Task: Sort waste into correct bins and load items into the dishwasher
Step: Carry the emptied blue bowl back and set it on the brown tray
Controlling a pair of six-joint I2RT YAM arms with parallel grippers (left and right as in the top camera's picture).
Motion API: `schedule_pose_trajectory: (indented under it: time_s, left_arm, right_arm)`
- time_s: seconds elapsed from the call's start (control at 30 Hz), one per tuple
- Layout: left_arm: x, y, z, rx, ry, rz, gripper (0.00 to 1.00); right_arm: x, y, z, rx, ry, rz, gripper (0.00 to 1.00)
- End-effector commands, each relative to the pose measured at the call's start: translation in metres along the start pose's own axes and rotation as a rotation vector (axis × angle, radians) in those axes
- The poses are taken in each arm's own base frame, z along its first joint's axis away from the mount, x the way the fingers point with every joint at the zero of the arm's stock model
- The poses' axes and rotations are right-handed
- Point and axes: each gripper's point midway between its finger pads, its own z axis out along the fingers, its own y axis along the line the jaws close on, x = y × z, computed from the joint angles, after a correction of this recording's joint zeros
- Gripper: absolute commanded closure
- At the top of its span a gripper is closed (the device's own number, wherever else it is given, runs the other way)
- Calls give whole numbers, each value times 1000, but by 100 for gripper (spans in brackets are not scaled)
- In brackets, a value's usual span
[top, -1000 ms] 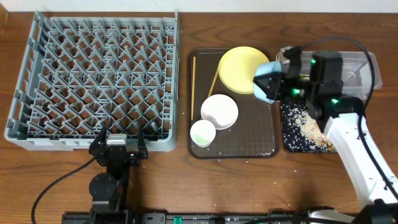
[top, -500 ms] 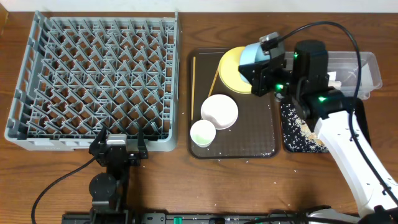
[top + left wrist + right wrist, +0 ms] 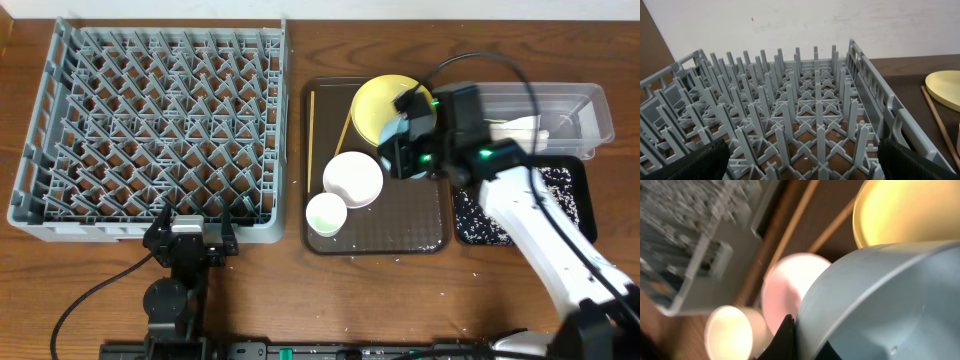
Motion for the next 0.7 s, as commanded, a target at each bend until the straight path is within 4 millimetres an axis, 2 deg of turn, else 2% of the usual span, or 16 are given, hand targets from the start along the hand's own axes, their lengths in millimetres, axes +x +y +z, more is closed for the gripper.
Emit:
schedule_pose_trajectory:
  time_s: [0.0, 0.2, 0.3, 0.47, 0.67]
  left_arm:
    - [18, 3, 1, -18, 56, 8, 4]
    - [18, 3, 1, -18, 57, 8, 4]
    - [18, 3, 1, -18, 57, 8, 4]
    - [18, 3, 1, -18, 56, 8, 4]
    - [18, 3, 1, -18, 56, 8, 4]
  right_arm:
    - [10, -8, 13, 102, 52, -19, 99]
    - [35, -34, 10, 296, 134, 54, 99]
    - [43, -39, 7, 328, 158, 81, 99]
    - [51, -32, 10, 323, 192, 59, 99]
    - [64, -23, 24, 368, 238, -11, 99]
